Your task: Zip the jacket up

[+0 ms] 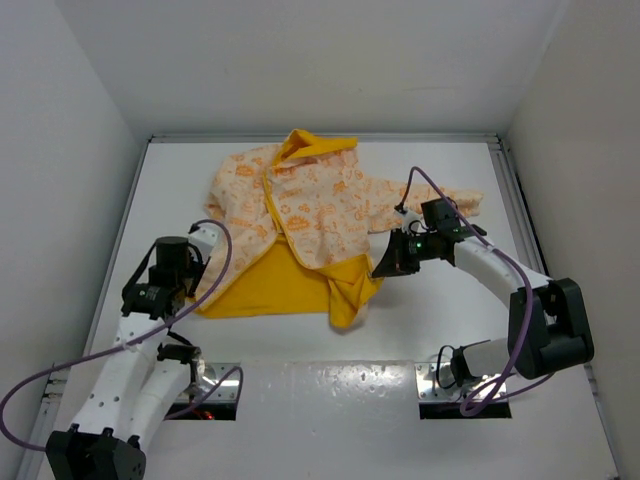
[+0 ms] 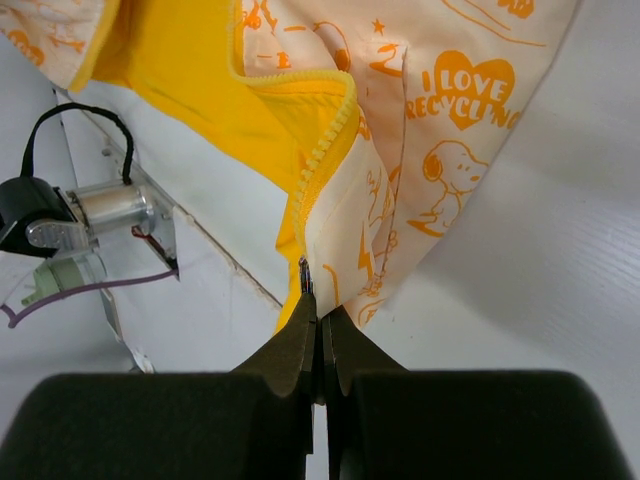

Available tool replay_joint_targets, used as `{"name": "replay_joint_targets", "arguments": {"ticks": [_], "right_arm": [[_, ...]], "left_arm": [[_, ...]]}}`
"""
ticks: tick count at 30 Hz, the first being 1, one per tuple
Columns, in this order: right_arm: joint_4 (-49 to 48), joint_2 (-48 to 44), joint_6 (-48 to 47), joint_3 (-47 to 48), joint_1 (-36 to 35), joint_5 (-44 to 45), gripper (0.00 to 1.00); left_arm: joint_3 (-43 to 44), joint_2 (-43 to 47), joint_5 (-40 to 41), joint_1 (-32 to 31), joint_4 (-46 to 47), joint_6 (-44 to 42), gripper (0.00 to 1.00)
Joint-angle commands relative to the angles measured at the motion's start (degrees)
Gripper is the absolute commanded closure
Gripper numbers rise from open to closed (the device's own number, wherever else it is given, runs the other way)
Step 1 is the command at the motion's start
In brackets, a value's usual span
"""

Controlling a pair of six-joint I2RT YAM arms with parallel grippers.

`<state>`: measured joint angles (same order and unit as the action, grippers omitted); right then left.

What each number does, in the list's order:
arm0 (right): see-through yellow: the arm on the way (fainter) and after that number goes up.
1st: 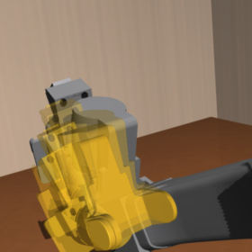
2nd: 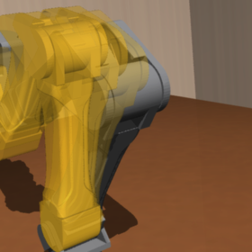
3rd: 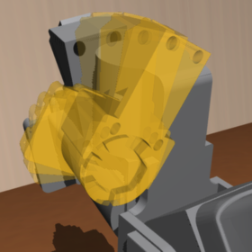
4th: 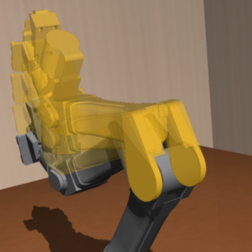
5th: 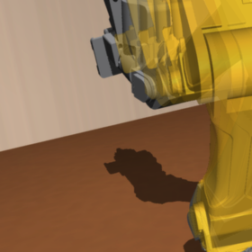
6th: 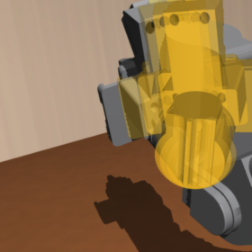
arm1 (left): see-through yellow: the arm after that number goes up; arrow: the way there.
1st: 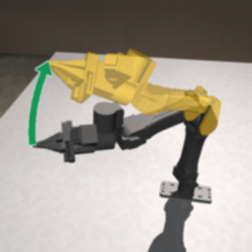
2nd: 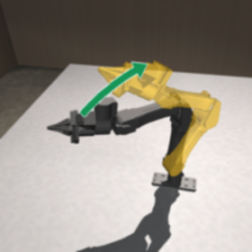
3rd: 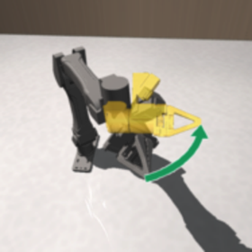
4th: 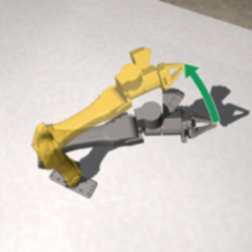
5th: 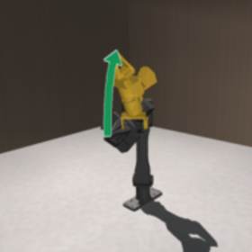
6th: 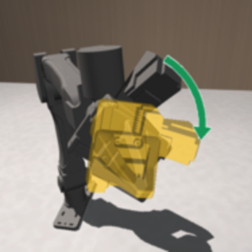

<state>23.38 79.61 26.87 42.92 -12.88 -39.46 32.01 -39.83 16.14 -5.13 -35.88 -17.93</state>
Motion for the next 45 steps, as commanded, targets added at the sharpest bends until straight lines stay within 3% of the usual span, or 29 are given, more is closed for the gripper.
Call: {"name": "replay_joint_targets", "arguments": {"ticks": [1,5,10,13,18,26,36,45], "right_arm": [[0.18,-0.95,-1.65,2.79,-0.12,-0.79,1.00],[0.00,-1.30,-1.91,2.17,0.05,-0.79,1.00],[0.44,-1.31,-2.61,2.08,-0.04,-0.97,1.00],[0.53,-1.30,-2.79,2.35,0.14,-1.05,1.00],[0.71,-1.30,-3.05,2.17,-0.03,-1.06,1.00],[0.27,-1.39,-2.97,1.29,-0.03,-0.88,1.00],[1.06,-0.86,-3.32,1.91,-0.03,-0.70,1.00],[0.71,0.36,-3.05,2.52,0.05,-0.70,1.00]], "left_arm": [[5.42,0.99,-9.97,2.22,-3.66,-4.21,0.56],[12.80,-4.62,-18.76,4.85,-9.28,-6.49,0.26],[23.96,-17.69,-30.88,7.32,-21.48,-13.78,0.08],[27.57,-23.95,-32.22,7.32,-24.67,-16.94,0.01],[30.30,-27.75,-30.83,5.66,-27.05,-17.58,0.01],[32.41,-25.12,-20.37,-7.70,-26.52,-12.21,0.00],[25.21,-28.80,-6.83,-21.05,-25.82,-4.75,0.00],[17.66,-36.97,-2.08,-23.18,-23.02,-2.63,0.00]]}}
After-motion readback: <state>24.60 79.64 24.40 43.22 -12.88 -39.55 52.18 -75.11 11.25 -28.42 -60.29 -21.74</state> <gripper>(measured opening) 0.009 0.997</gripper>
